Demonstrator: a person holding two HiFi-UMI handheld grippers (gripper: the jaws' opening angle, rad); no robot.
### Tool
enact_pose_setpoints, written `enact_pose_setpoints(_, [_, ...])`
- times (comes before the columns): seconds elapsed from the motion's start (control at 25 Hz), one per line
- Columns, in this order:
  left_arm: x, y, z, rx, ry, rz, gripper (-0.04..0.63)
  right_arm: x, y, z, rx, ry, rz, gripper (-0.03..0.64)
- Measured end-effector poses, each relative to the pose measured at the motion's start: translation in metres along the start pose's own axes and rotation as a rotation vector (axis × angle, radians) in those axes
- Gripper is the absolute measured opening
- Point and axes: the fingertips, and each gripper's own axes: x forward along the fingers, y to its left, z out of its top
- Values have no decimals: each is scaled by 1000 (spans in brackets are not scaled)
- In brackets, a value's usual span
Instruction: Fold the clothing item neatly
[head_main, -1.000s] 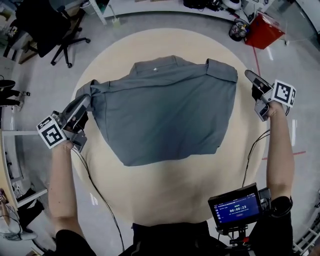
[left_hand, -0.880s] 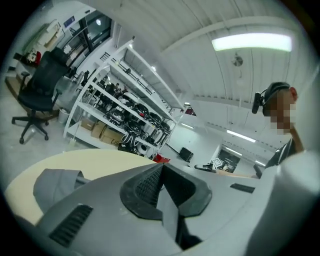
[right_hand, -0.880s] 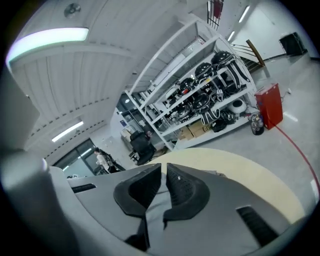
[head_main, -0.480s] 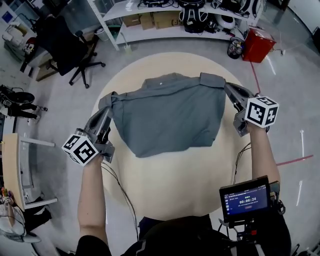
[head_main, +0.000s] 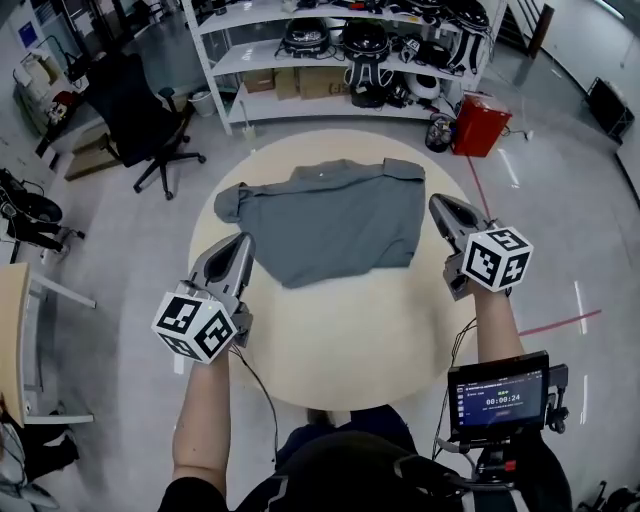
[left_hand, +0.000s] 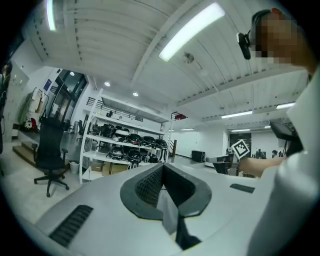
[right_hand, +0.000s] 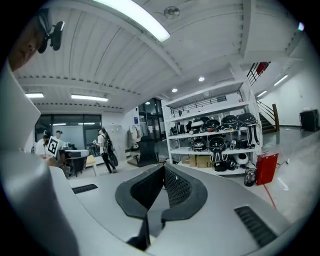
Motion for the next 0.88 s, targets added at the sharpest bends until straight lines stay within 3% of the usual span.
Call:
enact_pose_setpoints(0.16, [-46,-43,1,53,14,-56,-2,-48,54,-7,-72,-15,-12,9])
enact_pose_setpoints(0.28, [-85,-78,3,57,-4,-65,-2,-93,92,-15,-53,-24,7,9])
enact_pose_setpoints(0.44, [-127,-120,-2,46,-20,-23,-2,-146,122,-17,-21,-48,49,9])
enact_pose_setpoints(0.6, [-161,-174,-9,135,-7,37,0,-195,146,-38,-58,-24,81,9])
enact_pose_setpoints(0.72, [-189,-225,-10,92,-27,54,0,-239,165,-58,-53,-12,149,9])
enact_pose_setpoints(0.88, [-208,-266,-28,77,5,65,0,-285,165,-71,-94,-14,129,9])
